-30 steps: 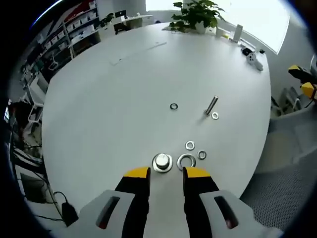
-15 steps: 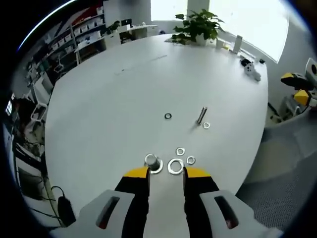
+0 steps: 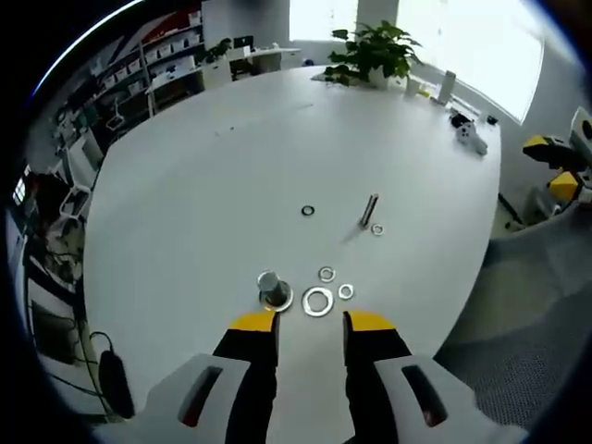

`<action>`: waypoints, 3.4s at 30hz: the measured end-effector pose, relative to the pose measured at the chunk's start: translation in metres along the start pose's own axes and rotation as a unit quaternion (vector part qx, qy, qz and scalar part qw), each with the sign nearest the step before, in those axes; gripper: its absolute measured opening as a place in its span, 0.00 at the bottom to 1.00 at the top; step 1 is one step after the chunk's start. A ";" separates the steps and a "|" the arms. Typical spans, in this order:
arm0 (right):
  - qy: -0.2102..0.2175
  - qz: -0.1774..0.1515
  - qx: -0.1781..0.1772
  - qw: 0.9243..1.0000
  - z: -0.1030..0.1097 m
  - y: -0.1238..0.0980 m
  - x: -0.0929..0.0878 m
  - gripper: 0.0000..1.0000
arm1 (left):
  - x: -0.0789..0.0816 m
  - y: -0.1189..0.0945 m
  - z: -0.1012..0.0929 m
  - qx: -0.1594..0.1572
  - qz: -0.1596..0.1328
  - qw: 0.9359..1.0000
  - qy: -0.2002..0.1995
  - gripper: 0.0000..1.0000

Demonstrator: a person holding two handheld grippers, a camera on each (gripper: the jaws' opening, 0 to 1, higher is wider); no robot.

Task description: Place the washer onto the threaded stud by aligning its center hole with the stud, sliding it down to the base, and recovering from edge contact or off-axis alignment until the washer reaches the visible bottom stop.

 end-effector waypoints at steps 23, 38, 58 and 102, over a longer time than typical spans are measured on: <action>0.015 -0.005 0.004 1.000 -0.001 0.000 0.000 0.36 | -0.016 0.010 -0.011 -0.014 0.021 0.999 -0.029 0.28; 0.020 -0.006 0.002 1.000 -0.002 0.002 0.004 0.37 | -0.015 0.019 -0.014 -0.018 0.029 0.999 -0.030 0.29; 0.019 -0.015 -0.013 1.000 -0.010 0.005 0.018 0.38 | -0.013 0.021 -0.011 -0.019 0.029 0.999 -0.031 0.29; 0.080 -0.044 -0.051 0.995 -0.034 0.024 0.018 0.38 | 0.011 0.075 -0.014 -0.054 0.116 0.985 0.118 0.27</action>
Point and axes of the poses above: the point that each gripper's makers call its tool centre point, and the gripper's own axes: y roughly forward along the fingers, z roughly to its left, x roughly out of its top, the point moved 7 cm from there along -y, roughly backward along the fingers, and after that the axes turned 1 degree about y, right-handed, at the moved point
